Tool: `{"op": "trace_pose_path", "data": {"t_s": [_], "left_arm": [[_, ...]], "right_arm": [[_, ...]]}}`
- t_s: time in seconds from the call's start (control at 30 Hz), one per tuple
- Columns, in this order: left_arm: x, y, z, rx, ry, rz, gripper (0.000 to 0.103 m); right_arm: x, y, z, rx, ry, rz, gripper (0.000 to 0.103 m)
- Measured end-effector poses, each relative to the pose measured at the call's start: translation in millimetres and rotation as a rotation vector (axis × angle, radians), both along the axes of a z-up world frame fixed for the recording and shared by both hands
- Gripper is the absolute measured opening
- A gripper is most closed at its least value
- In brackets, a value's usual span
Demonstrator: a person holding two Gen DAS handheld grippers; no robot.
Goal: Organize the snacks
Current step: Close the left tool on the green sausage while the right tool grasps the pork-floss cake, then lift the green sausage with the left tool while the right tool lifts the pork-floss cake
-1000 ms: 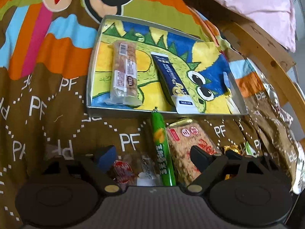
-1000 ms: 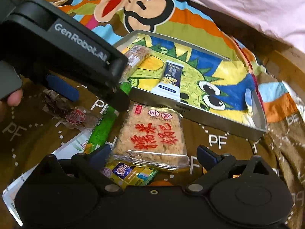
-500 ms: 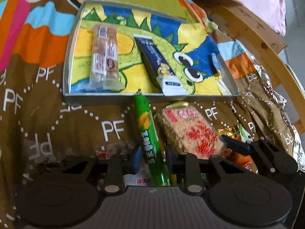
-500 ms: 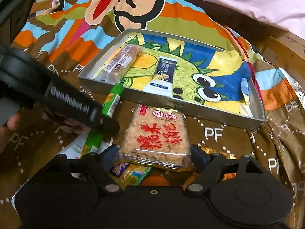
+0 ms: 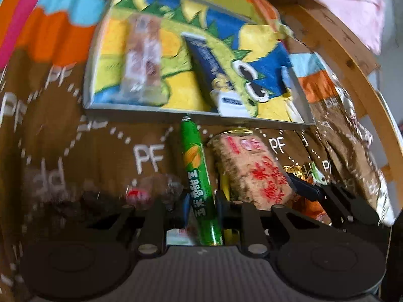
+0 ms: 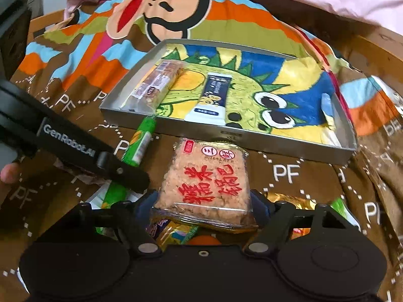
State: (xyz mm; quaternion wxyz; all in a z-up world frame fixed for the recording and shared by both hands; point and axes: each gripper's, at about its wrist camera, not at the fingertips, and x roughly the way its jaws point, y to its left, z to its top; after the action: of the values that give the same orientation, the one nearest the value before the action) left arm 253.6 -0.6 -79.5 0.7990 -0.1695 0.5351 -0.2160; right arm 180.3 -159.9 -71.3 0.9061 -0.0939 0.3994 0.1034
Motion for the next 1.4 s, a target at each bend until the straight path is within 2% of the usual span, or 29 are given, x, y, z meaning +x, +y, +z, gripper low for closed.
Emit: {"op": "trace_pose_path", "data": {"t_s": [0.1, 0.17, 0.33, 0.5, 0.6, 0.77, 0.97, 1.13, 1.3, 1.4], "left_arm": [[-2.4, 7.8, 0.8, -0.034, 0.024, 0.029, 0.02], [-4.7, 9.0, 3.6, -0.039, 0.021, 0.026, 0.02], [-12.4, 12.0, 7.0, -0.107, 0.062, 0.014, 0.02], [-19.3, 18.1, 8.9, -0.114, 0.073, 0.053, 0.02], [-20.3, 24.5, 11.3, -0.162, 0.082, 0.079, 0.02], [-19.1, 32.4, 17.3, -0.218, 0.085, 0.129, 0.02], [-15.0, 37.6, 38.4, -0.225, -0.021, 0.166, 0.02], [-3.5, 42.8, 43.7, -0.217, -0.082, 0.206, 0.02], [17.7, 40.8, 56.2, -0.208, -0.204, 0.232, 0.02], [37.9, 38.5, 57.5, -0.225, -0.239, 0.273, 0.02]], "right_arm": [[-13.3, 11.2, 1.2, -0.088, -0.041, 0.039, 0.076], [-21.9, 16.9, 2.3, -0.131, -0.074, 0.07, 0.075], [-42.4, 33.1, 1.9, -0.3, -0.19, 0.15, 0.075], [-50.7, 31.2, 3.6, -0.38, -0.258, 0.15, 0.075], [-50.2, 24.6, 8.4, -0.37, -0.281, 0.119, 0.075], [-49.0, 18.8, 20.2, -0.325, -0.374, 0.072, 0.075], [-48.5, 15.1, 29.5, -0.309, -0.473, 0.056, 0.075], [-38.3, 6.8, 35.1, -0.266, -0.496, 0.022, 0.075], [-20.7, 3.9, 37.8, -0.21, -0.506, -0.011, 0.075], [-8.2, 5.8, 35.7, -0.204, -0.519, -0.007, 0.076]]}}
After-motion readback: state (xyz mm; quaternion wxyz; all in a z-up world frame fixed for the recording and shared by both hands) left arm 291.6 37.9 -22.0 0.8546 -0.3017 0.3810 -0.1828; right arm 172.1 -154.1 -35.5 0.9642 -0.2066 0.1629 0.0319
